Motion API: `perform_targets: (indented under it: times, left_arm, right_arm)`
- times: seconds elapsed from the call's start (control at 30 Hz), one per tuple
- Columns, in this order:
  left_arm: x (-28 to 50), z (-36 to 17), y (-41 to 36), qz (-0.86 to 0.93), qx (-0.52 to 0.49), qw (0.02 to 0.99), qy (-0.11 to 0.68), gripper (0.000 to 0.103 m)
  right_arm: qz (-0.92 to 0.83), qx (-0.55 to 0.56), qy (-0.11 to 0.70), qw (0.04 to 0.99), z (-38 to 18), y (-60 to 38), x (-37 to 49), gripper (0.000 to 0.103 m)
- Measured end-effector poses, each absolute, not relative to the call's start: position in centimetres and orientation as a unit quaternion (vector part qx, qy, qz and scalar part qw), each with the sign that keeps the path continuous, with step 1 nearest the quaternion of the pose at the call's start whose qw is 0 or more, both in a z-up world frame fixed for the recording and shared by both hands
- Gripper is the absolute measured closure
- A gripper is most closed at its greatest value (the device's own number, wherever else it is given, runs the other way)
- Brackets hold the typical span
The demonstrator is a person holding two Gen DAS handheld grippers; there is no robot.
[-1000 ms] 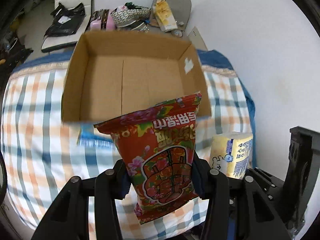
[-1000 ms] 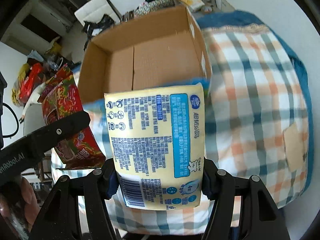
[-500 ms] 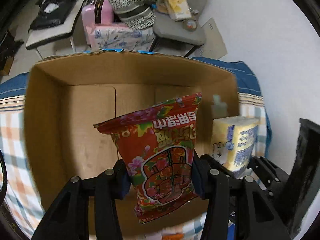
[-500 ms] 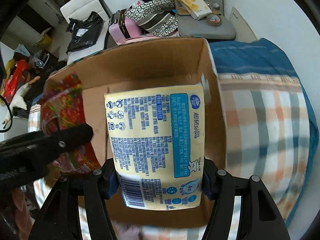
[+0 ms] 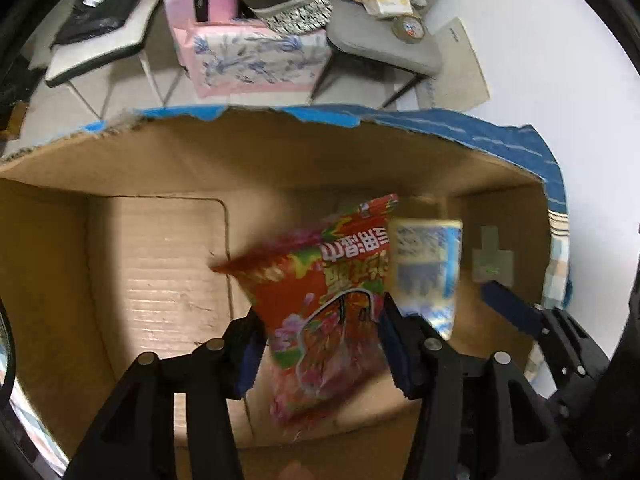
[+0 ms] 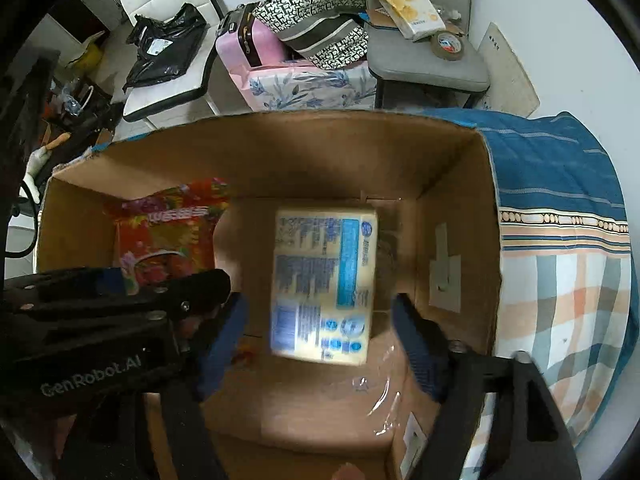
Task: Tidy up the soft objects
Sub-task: 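Carry both items into the box and open both tools to release them, then grasp the orange snack bag with right tool while left tool grasps the pink cloth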
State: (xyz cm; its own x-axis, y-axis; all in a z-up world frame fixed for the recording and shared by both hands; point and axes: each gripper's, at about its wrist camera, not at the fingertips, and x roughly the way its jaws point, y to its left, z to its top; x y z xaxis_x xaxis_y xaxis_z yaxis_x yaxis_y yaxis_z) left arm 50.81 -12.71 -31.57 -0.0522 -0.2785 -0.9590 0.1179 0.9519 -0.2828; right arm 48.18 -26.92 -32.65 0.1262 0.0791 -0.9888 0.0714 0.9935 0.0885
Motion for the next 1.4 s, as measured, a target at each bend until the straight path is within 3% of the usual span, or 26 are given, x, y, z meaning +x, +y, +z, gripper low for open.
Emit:
perform_targets:
  times: [0.07, 0.2, 0.37, 0.73, 1.4]
  left_arm:
    - [50.7, -31.1, -12.7, -0.14, -0.051, 0.695, 0.704, 0.052]
    - [50.2, -30.0, -12.7, -0.123, -0.03, 0.713, 0.69, 0.024]
    - [48.6, -28.9, -12.3, -0.092, 0.003, 0.736, 0.671, 0.011]
    - [41.3, -24.3, -9.9, -0.052, 0.03, 0.796, 0.602, 0.011]
    - [27.1, -12.2, -6.0, -0.062, 0.025, 0.861, 0.504, 0.011]
  right_arm:
    - [0.002, 0.053, 0.659, 0.75, -32.3, -26.8, 48.0, 0.014]
    - [0.001, 0.049, 0.66, 0.75, -31.6, -26.7, 47.0, 0.007]
    - [-0.003, 0.046, 0.663, 0.747, -30.8, -26.2, 45.1, 0.006]
    - [-0.031, 0.038, 0.644, 0.763, -27.9, -24.8, 38.7, 0.0]
    - [-0.051, 0.032, 0.532, 0.845, -13.0, -21.4, 24.0, 0.0]
